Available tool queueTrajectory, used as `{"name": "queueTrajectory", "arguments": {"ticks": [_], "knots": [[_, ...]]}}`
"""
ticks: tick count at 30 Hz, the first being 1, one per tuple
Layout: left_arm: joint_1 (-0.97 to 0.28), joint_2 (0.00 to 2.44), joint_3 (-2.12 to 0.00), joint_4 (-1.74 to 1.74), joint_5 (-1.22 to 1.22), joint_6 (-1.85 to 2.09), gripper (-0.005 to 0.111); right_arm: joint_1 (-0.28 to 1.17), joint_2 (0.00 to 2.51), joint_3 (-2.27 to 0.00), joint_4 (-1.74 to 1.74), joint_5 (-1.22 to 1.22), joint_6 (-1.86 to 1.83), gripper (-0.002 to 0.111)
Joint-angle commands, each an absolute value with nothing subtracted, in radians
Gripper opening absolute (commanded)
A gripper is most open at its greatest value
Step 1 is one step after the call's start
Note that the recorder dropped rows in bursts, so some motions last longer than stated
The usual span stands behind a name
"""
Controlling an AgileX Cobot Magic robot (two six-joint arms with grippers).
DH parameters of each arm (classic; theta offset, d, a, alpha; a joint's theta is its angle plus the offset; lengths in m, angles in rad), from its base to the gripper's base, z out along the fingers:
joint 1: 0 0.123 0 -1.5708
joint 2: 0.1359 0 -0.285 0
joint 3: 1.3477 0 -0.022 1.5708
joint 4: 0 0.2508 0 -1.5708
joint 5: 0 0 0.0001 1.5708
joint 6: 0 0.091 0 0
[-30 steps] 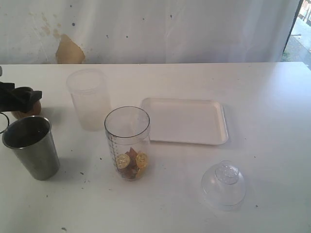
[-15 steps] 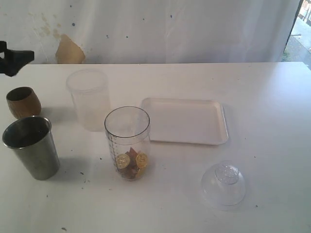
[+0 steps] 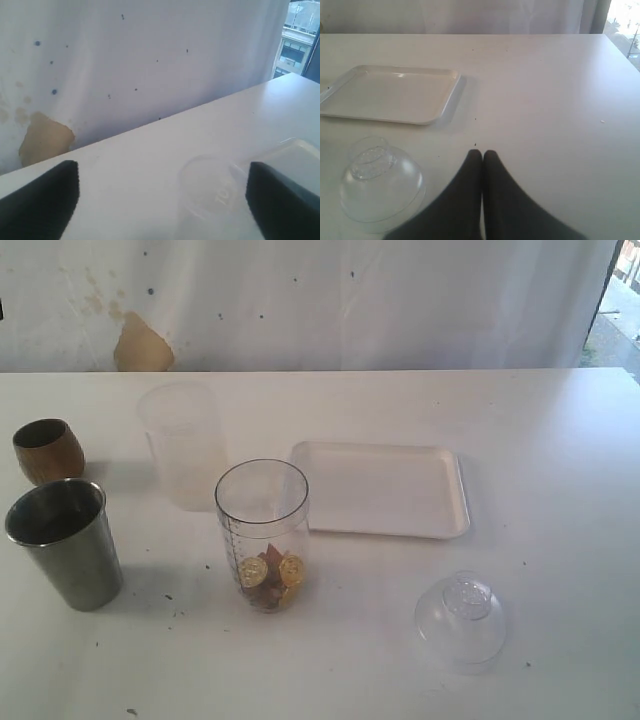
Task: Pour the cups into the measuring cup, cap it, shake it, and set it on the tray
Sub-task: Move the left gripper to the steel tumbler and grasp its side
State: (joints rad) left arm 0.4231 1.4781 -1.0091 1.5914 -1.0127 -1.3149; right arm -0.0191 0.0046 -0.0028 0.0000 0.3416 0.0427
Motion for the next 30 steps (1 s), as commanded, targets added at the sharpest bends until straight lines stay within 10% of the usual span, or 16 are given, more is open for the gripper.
{"name": "queueTrajectory", "arguments": {"ticks": [1, 30], "knots": [[0.43, 1.464, -0.988, 1.65, -1.004, -1.375, 0.106, -0.018, 0.0, 0.0, 0.0, 0.34, 0.039, 0.0], [0.436, 1.467, -0.343, 1.235, -1.221, -0.635, 0.105, -0.018, 0.0, 0.0, 0.0, 0.34, 0.039, 0.0]]}}
